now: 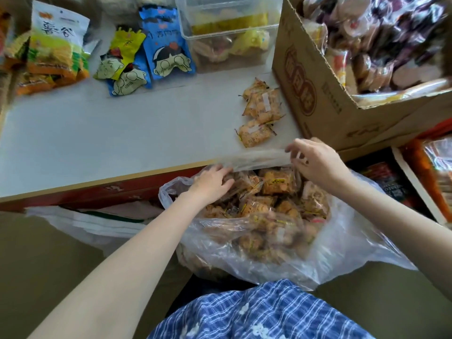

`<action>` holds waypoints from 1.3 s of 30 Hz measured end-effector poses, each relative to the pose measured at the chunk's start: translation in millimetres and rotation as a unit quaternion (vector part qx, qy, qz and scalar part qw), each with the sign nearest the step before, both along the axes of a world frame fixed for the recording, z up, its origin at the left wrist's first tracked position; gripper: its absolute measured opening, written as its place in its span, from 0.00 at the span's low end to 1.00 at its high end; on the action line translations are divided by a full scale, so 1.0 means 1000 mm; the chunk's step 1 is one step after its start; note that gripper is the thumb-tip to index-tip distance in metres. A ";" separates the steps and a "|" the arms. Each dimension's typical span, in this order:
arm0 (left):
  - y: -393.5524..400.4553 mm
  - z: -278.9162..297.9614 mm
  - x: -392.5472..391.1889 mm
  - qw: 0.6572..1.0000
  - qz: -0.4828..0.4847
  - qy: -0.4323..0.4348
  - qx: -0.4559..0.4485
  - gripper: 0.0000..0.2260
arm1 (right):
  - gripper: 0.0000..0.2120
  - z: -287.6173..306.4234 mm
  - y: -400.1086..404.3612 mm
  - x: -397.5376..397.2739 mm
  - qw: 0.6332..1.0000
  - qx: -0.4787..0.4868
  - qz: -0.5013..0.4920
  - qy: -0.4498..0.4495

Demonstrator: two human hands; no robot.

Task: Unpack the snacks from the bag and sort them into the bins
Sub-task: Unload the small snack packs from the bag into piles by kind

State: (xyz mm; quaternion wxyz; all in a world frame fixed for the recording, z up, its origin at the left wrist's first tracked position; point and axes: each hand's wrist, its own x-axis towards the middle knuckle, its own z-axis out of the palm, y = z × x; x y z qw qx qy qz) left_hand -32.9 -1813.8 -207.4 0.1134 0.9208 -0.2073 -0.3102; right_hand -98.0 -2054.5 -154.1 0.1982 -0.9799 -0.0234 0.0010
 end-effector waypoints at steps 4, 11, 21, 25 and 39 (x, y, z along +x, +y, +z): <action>0.000 -0.001 -0.002 1.000 0.000 0.001 -0.010 0.22 | 0.26 -0.013 0.017 0.019 0.953 -0.157 0.128 0.227; 0.007 -0.003 0.006 1.000 -0.008 0.021 -0.022 0.22 | 0.28 -0.061 0.021 -0.009 0.926 -0.293 0.099 0.215; -0.002 -0.014 0.019 0.998 0.007 0.049 -0.039 0.20 | 0.28 0.053 0.008 0.053 0.991 0.112 -0.017 0.067; 0.001 -0.007 0.014 1.000 -0.019 0.014 -0.020 0.21 | 0.27 0.024 -0.004 0.132 0.997 0.001 -0.083 0.002; 0.021 -0.001 0.008 0.984 -0.100 -0.136 -0.061 0.24 | 0.25 -0.036 -0.023 -0.018 0.995 -0.098 0.015 0.017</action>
